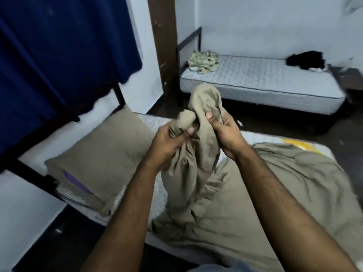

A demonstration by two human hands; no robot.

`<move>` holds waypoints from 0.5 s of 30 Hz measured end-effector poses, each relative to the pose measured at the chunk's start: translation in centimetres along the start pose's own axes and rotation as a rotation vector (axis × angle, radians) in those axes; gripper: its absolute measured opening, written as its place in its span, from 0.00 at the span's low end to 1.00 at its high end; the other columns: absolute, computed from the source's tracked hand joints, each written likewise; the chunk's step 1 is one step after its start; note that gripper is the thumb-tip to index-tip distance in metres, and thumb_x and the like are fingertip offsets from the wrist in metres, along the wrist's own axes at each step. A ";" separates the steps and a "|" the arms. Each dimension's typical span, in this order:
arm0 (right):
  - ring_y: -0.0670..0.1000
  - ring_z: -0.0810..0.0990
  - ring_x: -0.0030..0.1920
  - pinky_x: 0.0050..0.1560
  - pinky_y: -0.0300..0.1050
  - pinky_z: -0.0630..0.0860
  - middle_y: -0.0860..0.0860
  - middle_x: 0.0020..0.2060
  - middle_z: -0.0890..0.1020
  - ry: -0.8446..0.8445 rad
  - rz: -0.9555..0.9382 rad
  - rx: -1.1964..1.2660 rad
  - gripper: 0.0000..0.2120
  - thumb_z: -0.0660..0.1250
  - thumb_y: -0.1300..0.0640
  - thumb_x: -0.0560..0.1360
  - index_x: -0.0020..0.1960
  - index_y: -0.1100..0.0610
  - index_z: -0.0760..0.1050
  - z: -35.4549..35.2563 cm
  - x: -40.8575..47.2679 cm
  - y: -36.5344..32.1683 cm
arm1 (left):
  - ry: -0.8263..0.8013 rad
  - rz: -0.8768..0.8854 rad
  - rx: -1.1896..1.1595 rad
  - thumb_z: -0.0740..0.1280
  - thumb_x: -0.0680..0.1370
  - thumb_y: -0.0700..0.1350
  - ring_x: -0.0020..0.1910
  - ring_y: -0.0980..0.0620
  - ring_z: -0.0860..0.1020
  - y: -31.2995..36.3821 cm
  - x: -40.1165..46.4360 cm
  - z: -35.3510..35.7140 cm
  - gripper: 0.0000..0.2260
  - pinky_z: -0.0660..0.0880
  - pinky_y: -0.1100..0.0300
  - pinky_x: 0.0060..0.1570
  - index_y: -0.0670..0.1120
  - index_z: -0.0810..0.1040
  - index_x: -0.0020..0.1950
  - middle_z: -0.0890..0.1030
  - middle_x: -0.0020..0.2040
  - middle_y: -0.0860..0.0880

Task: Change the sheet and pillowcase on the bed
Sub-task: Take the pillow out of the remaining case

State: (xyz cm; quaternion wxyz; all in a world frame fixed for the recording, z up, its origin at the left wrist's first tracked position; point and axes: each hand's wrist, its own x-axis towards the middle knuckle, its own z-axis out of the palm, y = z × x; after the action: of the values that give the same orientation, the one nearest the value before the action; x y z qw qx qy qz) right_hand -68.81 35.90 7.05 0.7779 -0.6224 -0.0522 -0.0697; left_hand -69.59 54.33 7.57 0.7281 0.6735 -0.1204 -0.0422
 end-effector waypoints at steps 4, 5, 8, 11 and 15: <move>0.47 0.81 0.58 0.60 0.43 0.77 0.51 0.59 0.83 0.055 0.016 -0.140 0.15 0.63 0.61 0.82 0.68 0.60 0.72 -3.2 -5.8 -1.1 | 0.157 -0.005 -0.148 0.71 0.79 0.42 0.58 0.43 0.83 -1.9 -3.0 4.3 0.12 0.76 0.43 0.65 0.38 0.82 0.61 0.85 0.55 0.41; 0.46 0.81 0.59 0.61 0.42 0.77 0.50 0.59 0.83 0.066 0.010 -0.197 0.14 0.63 0.61 0.82 0.68 0.59 0.73 -4.2 -6.7 -1.4 | 0.187 -0.025 -0.193 0.70 0.80 0.42 0.58 0.42 0.83 -2.2 -3.7 5.4 0.12 0.76 0.43 0.65 0.38 0.81 0.61 0.85 0.55 0.41; 0.45 0.80 0.60 0.64 0.43 0.75 0.48 0.59 0.83 0.117 0.016 -0.363 0.12 0.64 0.57 0.83 0.65 0.54 0.75 -8.0 -9.1 -2.1 | 0.250 -0.067 -0.323 0.70 0.80 0.43 0.57 0.38 0.83 -2.8 -5.0 8.6 0.12 0.76 0.38 0.63 0.38 0.82 0.60 0.84 0.55 0.36; 0.49 0.82 0.59 0.64 0.51 0.76 0.49 0.56 0.85 0.246 0.086 -0.648 0.15 0.66 0.49 0.81 0.63 0.55 0.78 -12.0 -10.4 -1.8 | 0.323 -0.041 -0.354 0.70 0.80 0.44 0.58 0.37 0.82 -2.5 -5.1 10.5 0.10 0.75 0.37 0.64 0.40 0.83 0.58 0.84 0.55 0.37; 0.56 0.82 0.45 0.48 0.54 0.78 0.57 0.44 0.85 0.296 0.270 -0.947 0.23 0.67 0.42 0.77 0.49 0.64 0.80 -16.1 -11.8 -1.3 | 0.368 0.023 -0.308 0.69 0.81 0.43 0.58 0.41 0.82 -2.1 -5.1 12.6 0.08 0.76 0.43 0.64 0.43 0.83 0.58 0.84 0.56 0.39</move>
State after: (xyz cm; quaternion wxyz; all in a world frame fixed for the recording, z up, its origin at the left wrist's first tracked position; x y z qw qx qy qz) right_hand -80.77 20.44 2.79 0.4116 -0.8912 0.1766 -0.0723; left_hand -77.25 43.03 5.68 0.8322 0.5497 0.0145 0.0714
